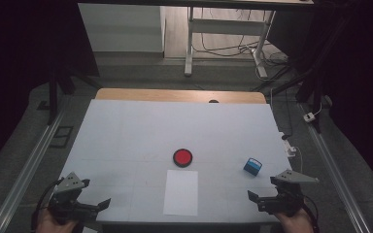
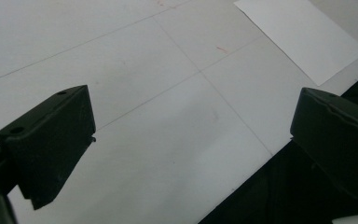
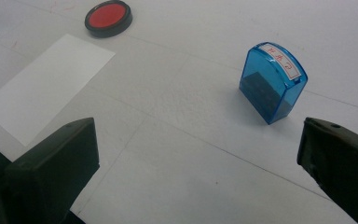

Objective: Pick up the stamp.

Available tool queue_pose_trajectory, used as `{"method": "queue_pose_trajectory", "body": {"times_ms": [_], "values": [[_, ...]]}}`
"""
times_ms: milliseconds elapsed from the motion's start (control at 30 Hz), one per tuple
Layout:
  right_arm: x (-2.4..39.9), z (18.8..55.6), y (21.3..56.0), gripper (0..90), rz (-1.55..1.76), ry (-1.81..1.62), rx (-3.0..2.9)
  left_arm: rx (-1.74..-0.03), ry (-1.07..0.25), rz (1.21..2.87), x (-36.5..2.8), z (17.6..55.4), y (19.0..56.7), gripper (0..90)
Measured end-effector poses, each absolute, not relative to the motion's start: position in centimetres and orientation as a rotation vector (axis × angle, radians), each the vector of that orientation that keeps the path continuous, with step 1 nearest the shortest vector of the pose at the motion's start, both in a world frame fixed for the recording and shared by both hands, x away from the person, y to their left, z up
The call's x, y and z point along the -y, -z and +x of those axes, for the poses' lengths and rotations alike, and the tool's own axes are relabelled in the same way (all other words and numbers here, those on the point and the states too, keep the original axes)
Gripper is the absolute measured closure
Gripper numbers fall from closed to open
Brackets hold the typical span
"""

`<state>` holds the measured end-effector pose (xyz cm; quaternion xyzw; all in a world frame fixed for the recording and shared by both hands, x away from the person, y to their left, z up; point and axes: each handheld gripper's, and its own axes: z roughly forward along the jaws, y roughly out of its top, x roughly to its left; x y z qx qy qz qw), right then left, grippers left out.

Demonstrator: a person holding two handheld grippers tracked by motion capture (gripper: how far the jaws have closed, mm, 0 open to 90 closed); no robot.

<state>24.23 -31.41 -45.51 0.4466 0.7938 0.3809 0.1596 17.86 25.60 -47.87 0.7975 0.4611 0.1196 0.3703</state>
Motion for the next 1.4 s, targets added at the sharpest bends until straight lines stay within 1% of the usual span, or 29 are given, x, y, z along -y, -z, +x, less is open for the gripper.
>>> {"method": "queue_pose_trajectory", "body": {"times_ms": [633,1400], "values": [[31.1,24.2,45.1,0.0,1.230,-1.064,-2.261,-1.188,-0.286,2.049,-25.5,18.0,47.9,0.4],[30.3,26.2,45.1,0.0,1.100,-1.028,-2.311,-1.185,-0.275,2.047,-25.6,18.0,47.9,0.6]]}}
